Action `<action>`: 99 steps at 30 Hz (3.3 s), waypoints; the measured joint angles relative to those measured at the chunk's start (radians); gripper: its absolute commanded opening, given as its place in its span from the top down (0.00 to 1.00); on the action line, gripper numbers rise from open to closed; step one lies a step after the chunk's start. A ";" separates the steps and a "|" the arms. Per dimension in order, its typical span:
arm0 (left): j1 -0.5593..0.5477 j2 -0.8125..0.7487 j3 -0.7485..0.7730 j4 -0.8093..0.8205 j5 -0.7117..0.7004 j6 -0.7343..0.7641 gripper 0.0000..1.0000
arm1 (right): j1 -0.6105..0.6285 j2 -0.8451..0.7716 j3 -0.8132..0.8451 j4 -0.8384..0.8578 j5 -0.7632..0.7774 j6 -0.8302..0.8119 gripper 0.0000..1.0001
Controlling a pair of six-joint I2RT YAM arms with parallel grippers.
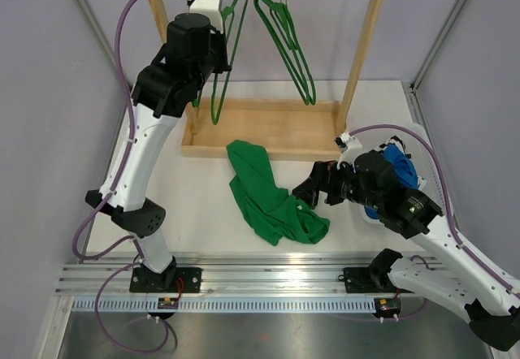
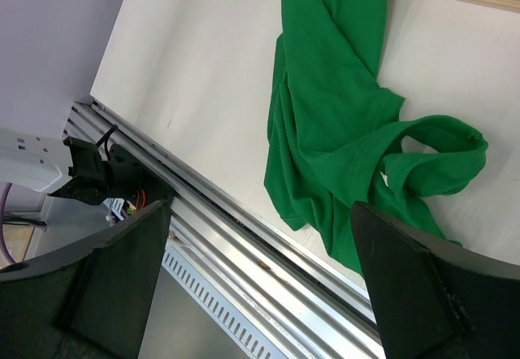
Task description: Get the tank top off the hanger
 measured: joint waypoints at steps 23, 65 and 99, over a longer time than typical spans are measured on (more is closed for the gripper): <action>0.160 0.185 -0.011 0.212 0.002 0.053 0.80 | 0.000 0.014 -0.048 0.009 -0.033 -0.002 0.01; 0.154 -1.226 -1.415 0.162 0.056 -0.092 0.01 | 0.271 1.012 0.220 0.131 0.312 -0.116 1.00; 0.154 -1.439 -1.682 0.249 -0.008 -0.089 0.01 | -0.433 0.394 0.740 -0.491 0.788 -0.252 1.00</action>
